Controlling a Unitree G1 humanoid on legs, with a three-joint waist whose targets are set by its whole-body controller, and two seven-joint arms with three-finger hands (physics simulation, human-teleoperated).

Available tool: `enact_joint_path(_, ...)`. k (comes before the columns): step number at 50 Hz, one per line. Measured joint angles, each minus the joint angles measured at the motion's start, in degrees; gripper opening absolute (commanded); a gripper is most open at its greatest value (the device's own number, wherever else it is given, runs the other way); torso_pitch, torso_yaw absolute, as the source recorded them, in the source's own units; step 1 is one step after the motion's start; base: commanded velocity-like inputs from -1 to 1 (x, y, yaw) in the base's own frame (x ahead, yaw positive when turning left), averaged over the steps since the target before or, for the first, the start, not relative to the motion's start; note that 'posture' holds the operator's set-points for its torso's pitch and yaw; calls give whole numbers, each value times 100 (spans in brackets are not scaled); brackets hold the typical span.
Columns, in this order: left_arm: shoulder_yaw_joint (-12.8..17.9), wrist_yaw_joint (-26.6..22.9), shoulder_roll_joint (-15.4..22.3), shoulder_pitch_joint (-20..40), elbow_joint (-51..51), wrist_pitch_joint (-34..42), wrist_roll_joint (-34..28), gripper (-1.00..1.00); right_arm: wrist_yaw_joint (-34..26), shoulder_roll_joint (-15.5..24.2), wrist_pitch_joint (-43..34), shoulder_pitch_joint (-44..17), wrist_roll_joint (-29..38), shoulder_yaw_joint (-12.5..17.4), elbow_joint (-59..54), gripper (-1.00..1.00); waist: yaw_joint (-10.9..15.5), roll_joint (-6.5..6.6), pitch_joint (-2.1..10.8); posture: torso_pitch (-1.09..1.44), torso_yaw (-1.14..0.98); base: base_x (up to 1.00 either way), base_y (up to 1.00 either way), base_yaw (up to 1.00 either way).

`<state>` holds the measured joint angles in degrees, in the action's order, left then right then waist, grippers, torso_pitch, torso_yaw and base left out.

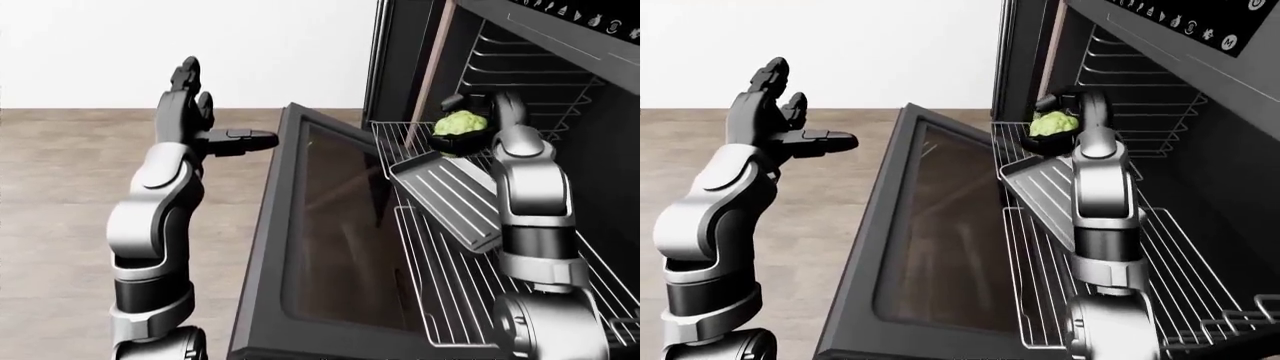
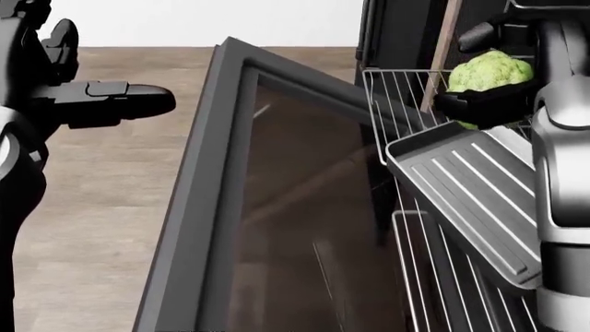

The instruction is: Place the broccoli on the rack of the oven.

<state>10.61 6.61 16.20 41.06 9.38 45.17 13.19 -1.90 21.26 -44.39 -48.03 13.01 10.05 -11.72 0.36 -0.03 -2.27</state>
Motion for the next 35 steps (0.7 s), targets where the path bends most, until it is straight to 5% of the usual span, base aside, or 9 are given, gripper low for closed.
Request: enact_joint_path(35,-6,-16,-25,-98,-94,-27,-26,100,717,149,1015,252,-624,137,-1416,-100,-5,8,-6,0,0,2,0,0)
